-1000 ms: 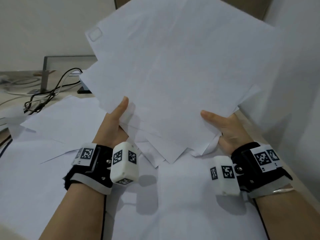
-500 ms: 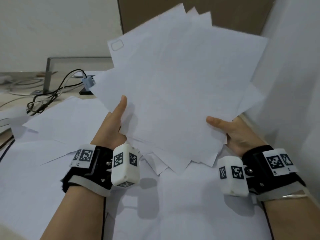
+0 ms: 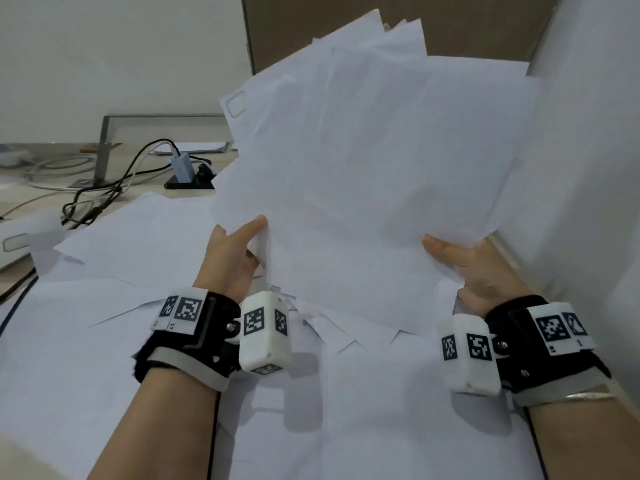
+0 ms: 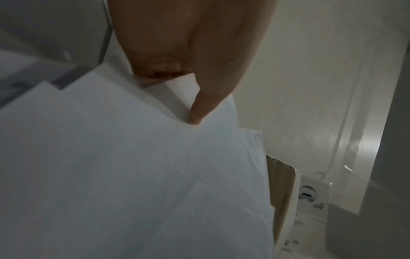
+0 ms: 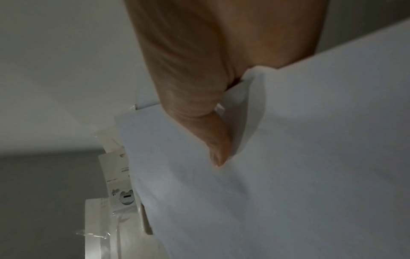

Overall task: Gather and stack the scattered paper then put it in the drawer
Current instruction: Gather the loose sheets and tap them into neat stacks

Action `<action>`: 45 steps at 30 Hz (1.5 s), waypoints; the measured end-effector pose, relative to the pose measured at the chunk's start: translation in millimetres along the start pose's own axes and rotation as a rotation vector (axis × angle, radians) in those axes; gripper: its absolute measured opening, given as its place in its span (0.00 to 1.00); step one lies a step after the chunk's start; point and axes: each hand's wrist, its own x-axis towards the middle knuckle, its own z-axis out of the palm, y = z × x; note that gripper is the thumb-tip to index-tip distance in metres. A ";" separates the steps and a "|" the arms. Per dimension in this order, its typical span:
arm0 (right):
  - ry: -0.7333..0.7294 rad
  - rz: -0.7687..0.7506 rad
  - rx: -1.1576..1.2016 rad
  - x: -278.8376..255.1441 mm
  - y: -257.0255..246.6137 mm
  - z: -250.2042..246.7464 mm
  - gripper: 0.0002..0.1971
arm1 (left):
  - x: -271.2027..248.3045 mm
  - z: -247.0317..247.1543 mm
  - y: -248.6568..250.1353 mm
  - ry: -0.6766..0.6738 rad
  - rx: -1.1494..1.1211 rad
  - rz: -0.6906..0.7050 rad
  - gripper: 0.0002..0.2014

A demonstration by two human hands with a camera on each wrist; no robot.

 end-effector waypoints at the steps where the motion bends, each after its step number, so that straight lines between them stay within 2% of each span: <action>1: 0.008 -0.008 -0.003 -0.2 0.0 0.6 0.23 | 1.1 -1.3 -0.7 0.057 0.029 0.044 0.32; 3: 0.023 -0.021 -0.006 -0.4 0.7 1.3 0.26 | 1.7 -2.4 0.1 0.141 0.119 0.154 0.42; 4: 0.027 -0.024 -0.009 -0.6 0.9 1.7 0.29 | 0.2 -1.8 1.5 0.172 0.177 0.231 0.42; 6: 0.027 -0.027 -0.017 0.2 1.7 2.0 0.30 | -2.7 1.0 4.2 0.213 0.279 0.391 0.33; 8: 0.028 -0.027 -0.021 1.6 2.6 0.2 0.29 | -3.9 4.7 5.1 0.158 0.326 0.449 0.24; 10: 0.016 -0.028 -0.023 2.8 3.6 -2.2 0.29 | -5.9 8.3 2.3 0.009 0.329 0.378 0.22; 12: 0.005 -0.036 -0.042 3.2 5.5 -2.4 0.34 | -6.5 12.0 -2.6 -0.109 0.368 0.256 0.28; 15: 0.005 -0.045 -0.032 3.6 8.1 -2.8 0.44 | -7.1 17.6 -5.5 -0.158 0.382 0.142 0.29; 17: -0.002 -0.034 -0.029 3.8 7.6 -2.4 0.41 | -8.9 17.8 -3.6 -0.165 0.389 0.121 0.24; 19: -0.004 -0.017 -0.021 3.8 7.6 -1.2 0.35 | -10.6 16.4 -2.3 -0.233 0.391 0.085 0.20; 21: 0.006 -0.012 -0.029 3.7 9.2 0.5 0.33 | -13.2 16.5 -3.2 -0.282 0.389 0.030 0.17; 24: 0.041 0.003 -0.033 6.0 12.5 2.1 0.31 | -13.7 17.9 -6.5 -0.227 0.364 -0.019 0.13; 27: 0.052 0.050 -0.017 10.4 14.8 2.2 0.18 | -13.4 19.5 -12.1 -0.145 0.320 -0.050 0.08; 30: 0.051 0.107 -0.013 13.8 18.9 2.4 0.19 | -12.0 19.9 -17.2 -0.067 0.287 -0.083 0.07; 34: 0.005 0.178 -0.008 15.7 20.9 1.9 0.17 | -10.1 16.3 -17.5 -0.030 0.246 -0.116 0.07; 37: -0.021 0.253 -0.013 16.0 21.3 0.1 0.23 | -6.6 8.7 -17.5 0.027 0.186 -0.137 0.12; 41: -0.004 0.345 -0.021 17.7 23.9 -5.8 0.19 | 10.0 -12.1 -24.8 0.104 0.080 -0.213 0.27; 43: 0.017 0.358 -0.087 19.3 24.9 -7.7 0.14 | 26.7 -25.8 -35.8 0.124 0.078 -0.246 0.28; 45: 0.049 0.344 -0.128 20.5 25.9 -7.6 0.13 | 36.8 -33.0 -42.6 0.132 0.090 -0.260 0.29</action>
